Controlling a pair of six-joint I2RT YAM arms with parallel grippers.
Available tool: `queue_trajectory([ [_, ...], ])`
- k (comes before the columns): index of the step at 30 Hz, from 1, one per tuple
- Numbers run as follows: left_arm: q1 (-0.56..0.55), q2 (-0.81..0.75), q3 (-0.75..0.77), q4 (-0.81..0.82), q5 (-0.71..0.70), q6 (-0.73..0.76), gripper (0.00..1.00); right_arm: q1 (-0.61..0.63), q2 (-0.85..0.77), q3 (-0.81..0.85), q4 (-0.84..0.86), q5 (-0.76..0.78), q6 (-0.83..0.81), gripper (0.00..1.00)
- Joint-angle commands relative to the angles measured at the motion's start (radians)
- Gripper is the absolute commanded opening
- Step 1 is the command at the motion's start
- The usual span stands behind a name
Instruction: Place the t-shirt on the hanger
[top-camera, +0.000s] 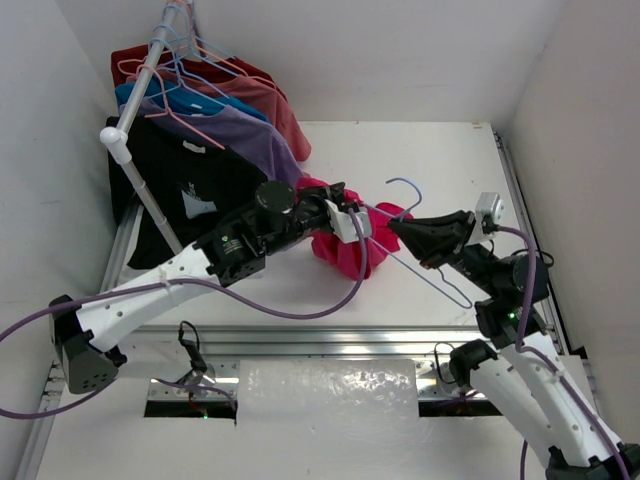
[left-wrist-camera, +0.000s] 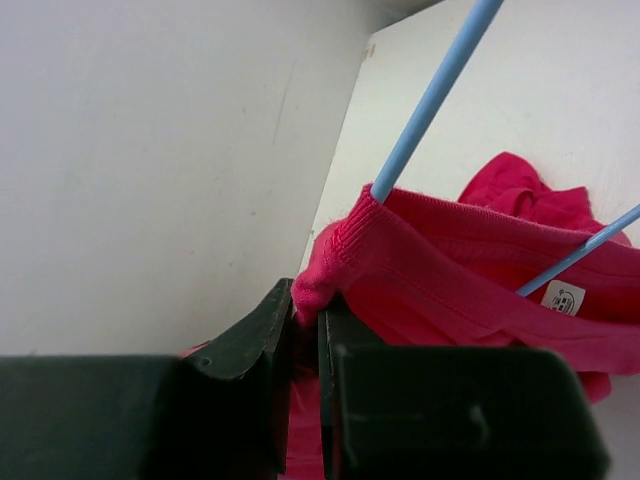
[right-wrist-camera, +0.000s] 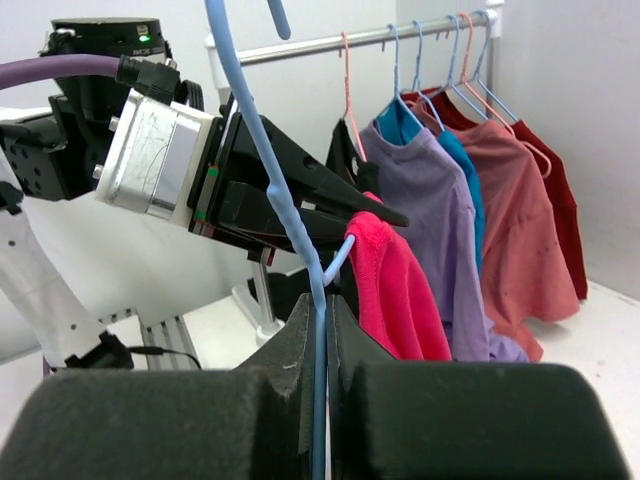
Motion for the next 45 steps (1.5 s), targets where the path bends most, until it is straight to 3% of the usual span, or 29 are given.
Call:
queue_trajectory([
  [1, -0.086, -0.029, 0.068, 0.056, 0.049, -0.088, 0.00, 0.005, 0.052, 0.044, 0.156, -0.031, 0.028, 0.00],
  [4, -0.090, -0.056, 0.043, 0.077, -0.031, -0.143, 0.00, 0.005, 0.096, 0.058, 0.131, -0.030, 0.027, 0.00],
  [5, -0.090, -0.063, 0.032, 0.080, -0.106, -0.163, 0.00, 0.005, 0.110, 0.079, 0.104, -0.012, 0.019, 0.13],
  [7, -0.090, -0.075, -0.001, 0.073, -0.194, -0.178, 0.00, 0.005, 0.113, 0.099, 0.006, 0.022, -0.013, 0.53],
  [8, -0.096, -0.099, -0.024, 0.137, -0.294, -0.172, 0.00, 0.005, 0.104, 0.132, -0.045, 0.077, -0.028, 0.98],
  [10, -0.098, -0.113, -0.055, 0.136, -0.428, -0.211, 0.00, 0.005, 0.089, 0.207, -0.233, 0.164, -0.073, 0.99],
  [15, -0.096, -0.112, 0.003, -0.071, -0.640, -0.365, 0.00, 0.005, -0.015, 0.326, -0.657, 0.514, -0.098, 0.99],
  [18, -0.095, -0.122, 0.018, -0.133, -0.676, -0.460, 0.00, 0.005, -0.095, 0.317, -0.760, 0.548, -0.079, 0.99],
  [20, -0.095, -0.126, 0.054, -0.179, -0.677, -0.535, 0.00, 0.005, -0.115, 0.260, -0.763, 0.486, -0.058, 0.99],
  [26, -0.095, -0.171, 0.063, -0.214, -0.564, -0.594, 0.00, 0.005, 0.015, 0.112, -0.536, 0.295, 0.046, 0.90],
  [28, -0.095, -0.193, 0.061, -0.216, -0.547, -0.612, 0.00, 0.005, 0.076, 0.068, -0.469, 0.301, 0.076, 0.77],
  [33, -0.096, -0.242, 0.042, -0.199, -0.498, -0.628, 0.00, 0.005, 0.246, 0.013, -0.274, 0.371, 0.218, 0.63],
  [40, -0.095, -0.262, -0.003, -0.143, -0.481, -0.632, 0.00, 0.011, 0.389, -0.008, -0.069, 0.255, 0.367, 0.61],
  [45, -0.095, -0.221, 0.000, -0.147, -0.479, -0.632, 0.00, 0.017, 0.408, 0.004, -0.068, 0.216, 0.375, 0.61],
])
